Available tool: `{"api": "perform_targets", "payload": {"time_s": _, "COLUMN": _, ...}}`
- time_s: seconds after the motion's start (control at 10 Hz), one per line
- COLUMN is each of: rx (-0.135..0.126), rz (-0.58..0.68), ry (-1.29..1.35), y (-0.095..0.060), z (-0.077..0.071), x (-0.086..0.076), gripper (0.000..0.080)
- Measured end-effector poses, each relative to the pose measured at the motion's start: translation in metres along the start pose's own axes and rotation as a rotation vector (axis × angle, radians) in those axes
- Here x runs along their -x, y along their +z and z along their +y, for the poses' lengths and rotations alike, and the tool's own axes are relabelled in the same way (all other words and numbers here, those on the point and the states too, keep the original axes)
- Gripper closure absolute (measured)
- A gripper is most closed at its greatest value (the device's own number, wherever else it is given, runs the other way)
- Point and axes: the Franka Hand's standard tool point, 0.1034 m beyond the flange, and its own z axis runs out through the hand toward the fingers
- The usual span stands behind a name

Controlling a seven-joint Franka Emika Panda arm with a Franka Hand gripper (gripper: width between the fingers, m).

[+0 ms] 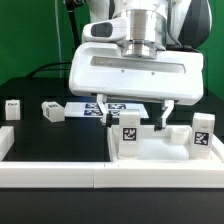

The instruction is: Assemble square table

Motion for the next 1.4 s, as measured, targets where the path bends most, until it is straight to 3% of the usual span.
{"api": "perform_targets", "payload": {"time_s": 0.4, "rx": -0.004, "rz": -0.027, "ry": -0.001, "y": 0.001, "z": 0.002, "x": 0.002, "gripper": 0.0151}}
{"api": "perform_targets", "payload": {"time_s": 0.6, "rx": -0.043, "rz": -0.164, "ry": 0.041, "y": -0.01, "z": 0.015, "x": -0.005, "gripper": 0.0151}}
{"api": "perform_targets", "payload": {"time_s": 0.7, "rx": -0.048, "rz": -0.184, "ry": 0.047, "y": -0.009, "z": 0.018, "x": -0.006, "gripper": 0.0151}}
{"api": "perform_targets", "payload": {"time_s": 1.1, "rx": -0.121, "rz": -0.485, "ry": 0.091, "y": -0.007, "z": 0.001, "x": 0.0, "gripper": 0.0151}}
{"api": "perform_targets", "payload": {"time_s": 1.2, "rx": -0.131, "rz": -0.547, "ry": 0.088, "y": -0.005, "z": -0.004, "x": 0.0, "gripper": 0.0151}}
{"api": "perform_targets", "payload": {"time_s": 1.4, "rx": -0.131, "rz": -0.552, "ry": 0.085, "y": -0.002, "z": -0.004, "x": -0.004, "gripper": 0.0151}}
